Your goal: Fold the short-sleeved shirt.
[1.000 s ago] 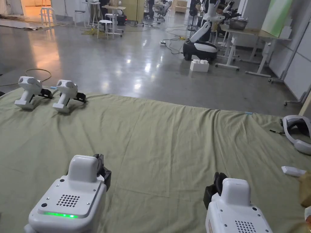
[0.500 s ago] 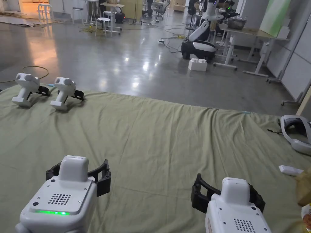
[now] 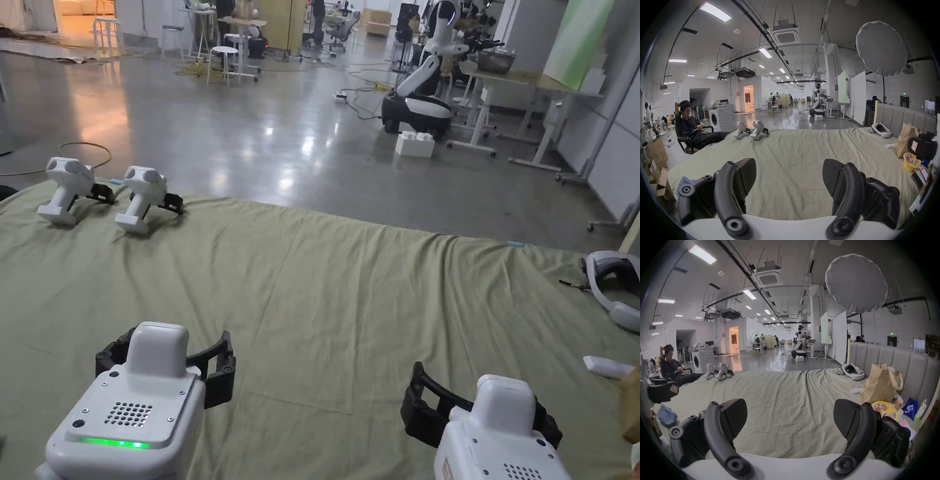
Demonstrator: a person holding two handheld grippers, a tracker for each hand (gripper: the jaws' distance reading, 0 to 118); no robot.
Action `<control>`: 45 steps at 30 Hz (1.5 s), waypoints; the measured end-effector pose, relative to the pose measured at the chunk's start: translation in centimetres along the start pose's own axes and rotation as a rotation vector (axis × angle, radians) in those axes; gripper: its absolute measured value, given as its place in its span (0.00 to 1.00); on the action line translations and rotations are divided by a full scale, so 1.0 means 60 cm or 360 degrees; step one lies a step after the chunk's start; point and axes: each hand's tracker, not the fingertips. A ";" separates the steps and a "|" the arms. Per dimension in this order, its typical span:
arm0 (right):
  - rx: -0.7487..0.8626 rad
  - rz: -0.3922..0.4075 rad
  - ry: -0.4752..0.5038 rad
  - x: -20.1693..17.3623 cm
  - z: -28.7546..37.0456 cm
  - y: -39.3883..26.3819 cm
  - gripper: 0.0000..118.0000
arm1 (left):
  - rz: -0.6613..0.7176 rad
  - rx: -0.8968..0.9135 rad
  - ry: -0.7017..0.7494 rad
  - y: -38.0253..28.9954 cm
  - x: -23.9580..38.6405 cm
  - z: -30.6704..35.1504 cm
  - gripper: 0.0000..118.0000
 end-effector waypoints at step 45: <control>-0.0236 -0.0059 -0.0167 -0.031 -0.037 0.036 0.96 | 0.0164 -0.0061 -0.0145 0.006 -0.019 -0.004 0.93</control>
